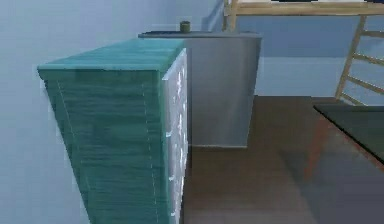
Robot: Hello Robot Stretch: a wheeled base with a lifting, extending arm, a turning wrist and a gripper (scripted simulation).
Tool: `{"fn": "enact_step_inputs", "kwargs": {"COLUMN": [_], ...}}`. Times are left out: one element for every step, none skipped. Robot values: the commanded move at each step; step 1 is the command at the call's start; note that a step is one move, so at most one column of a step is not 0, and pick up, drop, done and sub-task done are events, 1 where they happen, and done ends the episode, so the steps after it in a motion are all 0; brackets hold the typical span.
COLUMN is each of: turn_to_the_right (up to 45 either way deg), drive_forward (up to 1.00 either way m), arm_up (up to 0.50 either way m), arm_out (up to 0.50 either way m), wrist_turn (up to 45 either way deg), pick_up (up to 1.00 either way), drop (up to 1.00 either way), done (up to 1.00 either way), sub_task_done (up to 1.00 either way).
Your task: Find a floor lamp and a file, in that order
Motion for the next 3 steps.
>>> {"fn": "enact_step_inputs", "kwargs": {"turn_to_the_right": [0.0,36.0,0.0], "drive_forward": [0.45,0.00,1.00], "arm_up": [0.00,0.00,0.00], "arm_out": [0.00,0.00,0.00], "wrist_turn": [0.0,0.0,0.0], "pick_up": [0.00,0.00,0.00], "drop": [0.00,0.00,0.00], "done": [0.00,0.00,0.00], "sub_task_done": [0.00,0.00,0.00]}}
